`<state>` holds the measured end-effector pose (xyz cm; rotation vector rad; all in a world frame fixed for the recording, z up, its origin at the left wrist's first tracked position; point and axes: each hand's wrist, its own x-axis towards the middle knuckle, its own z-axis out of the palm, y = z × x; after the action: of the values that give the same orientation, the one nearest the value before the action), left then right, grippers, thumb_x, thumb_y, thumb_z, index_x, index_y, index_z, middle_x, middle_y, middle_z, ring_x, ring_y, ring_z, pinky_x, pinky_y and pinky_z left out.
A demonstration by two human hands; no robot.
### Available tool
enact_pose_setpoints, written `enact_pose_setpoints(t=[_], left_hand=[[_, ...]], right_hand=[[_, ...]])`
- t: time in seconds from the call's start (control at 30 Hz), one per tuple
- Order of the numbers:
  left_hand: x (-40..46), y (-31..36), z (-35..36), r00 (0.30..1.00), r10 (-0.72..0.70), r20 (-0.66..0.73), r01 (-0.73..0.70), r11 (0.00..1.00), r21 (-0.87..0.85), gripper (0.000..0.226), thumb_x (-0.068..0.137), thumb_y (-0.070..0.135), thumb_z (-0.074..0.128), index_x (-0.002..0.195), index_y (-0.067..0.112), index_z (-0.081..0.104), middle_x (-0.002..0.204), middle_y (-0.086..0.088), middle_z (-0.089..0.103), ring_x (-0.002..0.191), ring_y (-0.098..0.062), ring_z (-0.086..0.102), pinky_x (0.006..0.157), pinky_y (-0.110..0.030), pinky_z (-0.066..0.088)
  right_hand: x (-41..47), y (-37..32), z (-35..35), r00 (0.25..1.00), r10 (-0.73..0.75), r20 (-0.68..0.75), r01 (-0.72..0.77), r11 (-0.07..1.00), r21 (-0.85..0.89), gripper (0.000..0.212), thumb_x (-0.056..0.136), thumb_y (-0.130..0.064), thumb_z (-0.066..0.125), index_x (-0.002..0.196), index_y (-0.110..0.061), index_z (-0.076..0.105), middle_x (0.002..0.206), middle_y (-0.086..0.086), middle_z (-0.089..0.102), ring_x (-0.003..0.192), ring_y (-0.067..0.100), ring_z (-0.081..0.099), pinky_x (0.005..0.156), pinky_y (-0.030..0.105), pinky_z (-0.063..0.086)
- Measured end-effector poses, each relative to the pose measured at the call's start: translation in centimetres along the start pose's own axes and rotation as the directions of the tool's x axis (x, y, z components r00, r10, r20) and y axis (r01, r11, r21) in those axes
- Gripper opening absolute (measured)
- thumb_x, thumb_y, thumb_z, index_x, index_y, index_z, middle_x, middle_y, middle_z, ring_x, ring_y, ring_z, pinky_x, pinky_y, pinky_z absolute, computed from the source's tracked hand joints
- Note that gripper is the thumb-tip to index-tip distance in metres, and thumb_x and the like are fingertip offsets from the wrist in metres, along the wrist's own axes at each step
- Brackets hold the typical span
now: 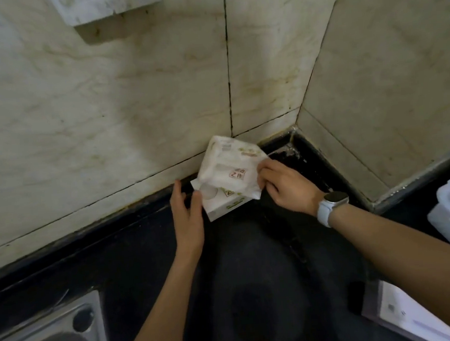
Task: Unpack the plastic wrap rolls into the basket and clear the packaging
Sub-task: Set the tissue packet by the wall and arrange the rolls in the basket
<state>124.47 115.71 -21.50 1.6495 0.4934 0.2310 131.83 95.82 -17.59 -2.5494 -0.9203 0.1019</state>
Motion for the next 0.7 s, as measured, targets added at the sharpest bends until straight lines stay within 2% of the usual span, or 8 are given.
enact_pose_setpoints(t=[0.1,0.17,0.27,0.33,0.4,0.47,0.53,0.7], left_hand=[[-0.2,-1.2,0.1,0.990,0.027,0.136,-0.046,0.989,0.139,0.066,0.088,0.028,0.057,0.144,0.027,0.021,0.149,0.002,0.029,0.132,-0.015,0.034,0.108,-0.039,0.035],[-0.5,-1.6,0.3,0.986,0.077,0.149,-0.108,0.972,0.210,0.070,0.085,0.025,0.063,0.143,0.027,0.023,0.144,0.008,0.032,0.130,-0.014,0.037,0.107,-0.041,0.037],[-0.9,-1.8,0.4,0.991,0.111,0.069,-0.126,0.952,0.277,0.069,0.086,0.021,0.062,0.143,0.025,0.025,0.144,0.000,0.038,0.130,-0.018,0.038,0.107,-0.046,0.038],[-1.0,-1.8,0.5,0.991,0.128,0.035,-0.133,0.939,0.317,0.065,0.087,0.019,0.061,0.142,0.022,0.028,0.141,-0.006,0.041,0.128,-0.020,0.040,0.106,-0.048,0.039],[-1.1,-1.7,0.6,0.990,0.142,0.010,-0.137,0.927,0.349,0.060,0.088,0.020,0.059,0.141,0.020,0.031,0.139,-0.008,0.041,0.126,-0.020,0.041,0.106,-0.048,0.039],[-1.0,-1.6,0.7,0.989,0.147,-0.005,-0.136,0.926,0.352,0.058,0.088,0.021,0.059,0.141,0.018,0.033,0.142,-0.008,0.040,0.129,-0.020,0.039,0.107,-0.047,0.038],[-0.8,-1.4,0.8,0.989,0.146,-0.017,-0.132,0.932,0.336,0.057,0.089,0.020,0.058,0.140,0.017,0.035,0.143,-0.007,0.042,0.130,-0.019,0.039,0.108,-0.046,0.037],[-0.9,-1.3,1.0,0.991,0.129,-0.043,-0.108,0.939,0.327,0.051,0.090,0.018,0.056,0.138,0.014,0.039,0.138,-0.009,0.050,0.126,-0.021,0.045,0.107,-0.044,0.039]], right_hand=[[-0.4,-0.4,-0.4,0.998,-0.060,0.027,0.061,0.997,-0.052,0.016,0.083,0.002,0.043,0.091,-0.001,0.057,0.109,0.019,0.054,0.098,0.033,0.053,0.083,0.043,0.049],[0.1,-0.8,-0.5,0.997,-0.070,-0.017,0.070,0.998,-0.012,0.019,0.083,0.003,0.043,0.097,0.000,0.056,0.114,0.020,0.052,0.102,0.033,0.053,0.088,0.041,0.049],[1.3,-1.1,0.0,0.996,-0.012,-0.085,0.025,0.987,0.157,0.034,0.086,0.003,0.042,0.119,-0.004,0.047,0.136,0.017,0.037,0.124,0.025,0.040,0.102,0.018,0.034],[1.8,-1.3,0.7,0.991,0.059,-0.117,-0.024,0.959,0.281,0.046,0.087,-0.001,0.044,0.131,-0.008,0.036,0.145,0.013,0.025,0.128,0.011,0.027,0.098,-0.004,0.019],[1.7,-1.5,1.8,0.968,0.201,-0.150,-0.127,0.910,0.395,0.057,0.086,-0.006,0.049,0.138,-0.011,0.026,0.148,0.011,0.018,0.124,-0.001,0.020,0.091,-0.010,0.015],[1.3,-1.7,3.0,0.929,0.349,-0.124,-0.251,0.839,0.482,0.063,0.086,-0.009,0.051,0.140,-0.015,0.020,0.148,0.011,0.019,0.131,0.006,0.022,0.100,0.004,0.018],[1.1,-1.8,3.9,0.928,0.367,-0.066,-0.282,0.806,0.520,0.061,0.087,-0.009,0.051,0.140,-0.019,0.021,0.144,0.011,0.030,0.133,0.019,0.030,0.102,0.019,0.024],[0.5,-2.1,4.3,0.916,0.385,-0.117,-0.283,0.823,0.492,0.055,0.087,-0.012,0.050,0.137,-0.022,0.029,0.136,0.010,0.042,0.126,0.021,0.041,0.098,0.024,0.034]])
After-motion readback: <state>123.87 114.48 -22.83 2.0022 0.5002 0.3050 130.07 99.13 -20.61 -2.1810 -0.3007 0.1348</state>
